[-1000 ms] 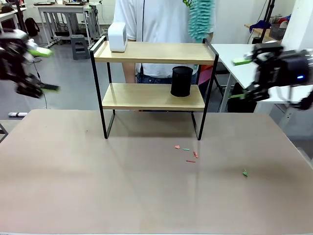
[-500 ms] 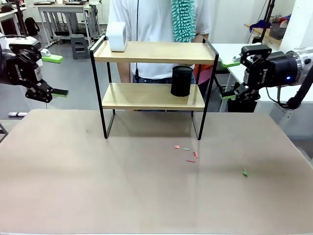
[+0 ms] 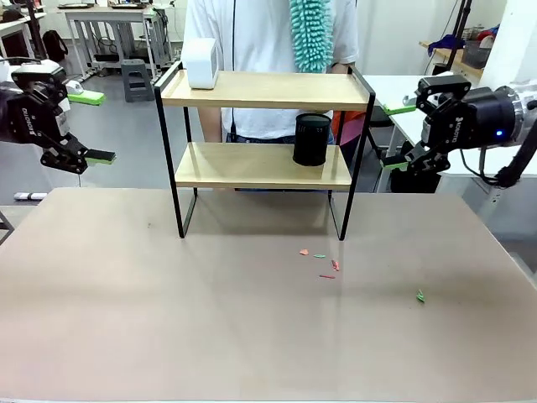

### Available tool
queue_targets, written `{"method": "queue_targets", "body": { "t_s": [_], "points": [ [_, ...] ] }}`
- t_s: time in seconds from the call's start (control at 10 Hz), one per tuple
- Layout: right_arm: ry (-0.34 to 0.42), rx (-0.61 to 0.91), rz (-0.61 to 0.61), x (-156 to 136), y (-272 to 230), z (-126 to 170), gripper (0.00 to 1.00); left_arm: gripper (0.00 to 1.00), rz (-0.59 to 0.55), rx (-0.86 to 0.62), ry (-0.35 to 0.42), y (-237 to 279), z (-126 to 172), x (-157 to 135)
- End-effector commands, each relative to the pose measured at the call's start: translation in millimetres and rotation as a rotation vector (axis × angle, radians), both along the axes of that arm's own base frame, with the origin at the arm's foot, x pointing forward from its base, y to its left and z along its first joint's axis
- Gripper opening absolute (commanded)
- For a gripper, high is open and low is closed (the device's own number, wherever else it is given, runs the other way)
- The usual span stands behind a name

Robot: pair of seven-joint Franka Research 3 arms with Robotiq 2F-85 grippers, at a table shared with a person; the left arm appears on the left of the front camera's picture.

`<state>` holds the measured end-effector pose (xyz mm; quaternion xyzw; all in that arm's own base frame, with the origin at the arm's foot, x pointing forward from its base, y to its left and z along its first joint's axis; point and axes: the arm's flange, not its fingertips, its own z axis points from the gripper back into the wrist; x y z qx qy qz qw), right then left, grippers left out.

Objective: Clean the shelf.
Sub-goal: Hand the Duster back to the human.

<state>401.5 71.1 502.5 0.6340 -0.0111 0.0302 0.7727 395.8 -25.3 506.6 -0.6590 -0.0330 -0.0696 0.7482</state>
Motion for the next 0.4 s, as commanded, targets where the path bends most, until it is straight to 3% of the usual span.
{"method": "queue_targets", "body": {
  "t_s": [0.0,0.3],
  "points": [
    [0.008,0.001,0.005,-4.4,0.7,-0.1,1.0,1.0,-0.015,0.006,0.003,0.4,0.8,-2.6],
    [0.008,0.001,0.005,-4.4,0.7,-0.1,1.0,1.0,-0.015,0.006,0.003,0.4,0.8,-2.6]
  ]
}}
